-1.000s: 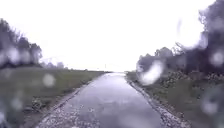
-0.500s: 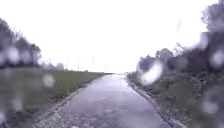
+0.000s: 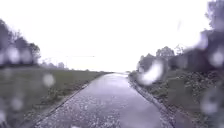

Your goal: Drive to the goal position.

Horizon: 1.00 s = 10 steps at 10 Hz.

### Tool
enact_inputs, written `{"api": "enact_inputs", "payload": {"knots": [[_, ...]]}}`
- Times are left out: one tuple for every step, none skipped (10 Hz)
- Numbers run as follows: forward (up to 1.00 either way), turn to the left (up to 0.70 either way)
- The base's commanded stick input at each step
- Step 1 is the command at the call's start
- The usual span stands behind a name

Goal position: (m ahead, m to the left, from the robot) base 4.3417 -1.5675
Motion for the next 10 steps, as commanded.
{"api": "enact_inputs", "payload": {"knots": [[0.69, -0.13], [0.69, -0.11], [0.68, -0.02], [0.69, 0.00], [0.69, 0.00], [0.70, 0.00], [0.70, 0.00], [0.70, 0.00], [0.69, 0.00], [0.69, 0.00]]}}
